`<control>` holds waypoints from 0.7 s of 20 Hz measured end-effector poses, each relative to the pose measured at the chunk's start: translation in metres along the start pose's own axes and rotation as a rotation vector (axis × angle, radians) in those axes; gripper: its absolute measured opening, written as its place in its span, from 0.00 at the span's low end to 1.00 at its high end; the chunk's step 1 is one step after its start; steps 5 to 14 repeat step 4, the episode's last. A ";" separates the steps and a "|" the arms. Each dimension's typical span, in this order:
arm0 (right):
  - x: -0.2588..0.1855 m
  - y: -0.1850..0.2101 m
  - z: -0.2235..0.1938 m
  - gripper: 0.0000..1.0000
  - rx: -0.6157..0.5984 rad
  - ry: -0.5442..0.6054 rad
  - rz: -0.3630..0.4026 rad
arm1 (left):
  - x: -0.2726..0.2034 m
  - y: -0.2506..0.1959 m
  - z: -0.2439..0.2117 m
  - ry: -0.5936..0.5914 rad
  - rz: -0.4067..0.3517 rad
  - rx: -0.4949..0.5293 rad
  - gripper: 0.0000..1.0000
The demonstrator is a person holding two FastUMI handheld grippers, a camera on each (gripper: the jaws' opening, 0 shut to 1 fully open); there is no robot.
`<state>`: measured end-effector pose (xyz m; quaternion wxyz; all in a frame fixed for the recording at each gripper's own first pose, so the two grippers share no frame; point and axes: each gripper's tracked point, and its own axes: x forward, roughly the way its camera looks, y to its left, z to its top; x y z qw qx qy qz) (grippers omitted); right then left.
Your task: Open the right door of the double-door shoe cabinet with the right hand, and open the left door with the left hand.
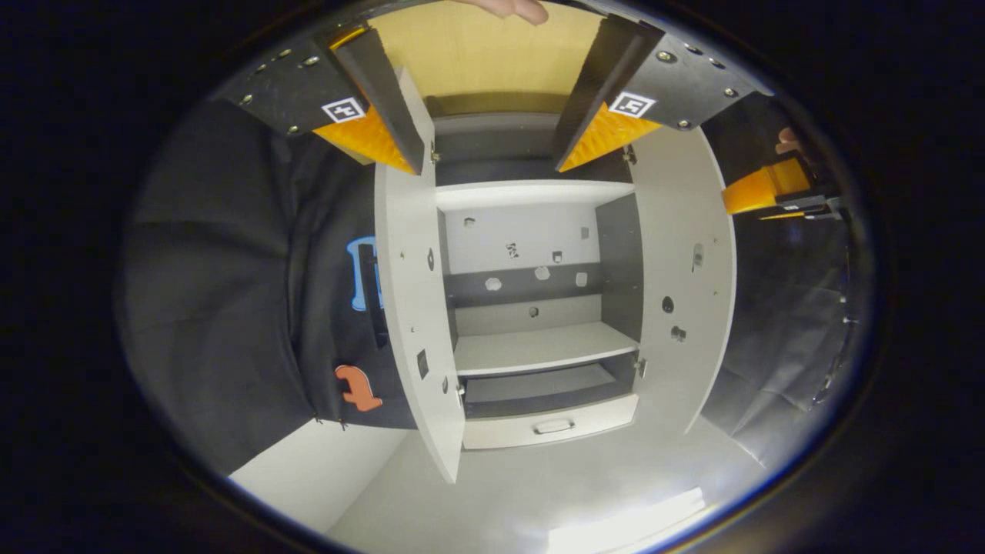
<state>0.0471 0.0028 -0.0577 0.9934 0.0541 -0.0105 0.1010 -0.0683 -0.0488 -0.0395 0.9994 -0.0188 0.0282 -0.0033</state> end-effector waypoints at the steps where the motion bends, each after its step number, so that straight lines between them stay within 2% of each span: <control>1: -0.002 -0.001 0.003 0.99 -0.007 -0.008 0.000 | 0.001 -0.005 -0.001 0.003 -0.012 -0.010 0.96; 14: -0.010 -0.002 0.013 0.99 -0.007 -0.035 -0.014 | 0.001 -0.010 -0.005 0.009 -0.015 -0.016 0.96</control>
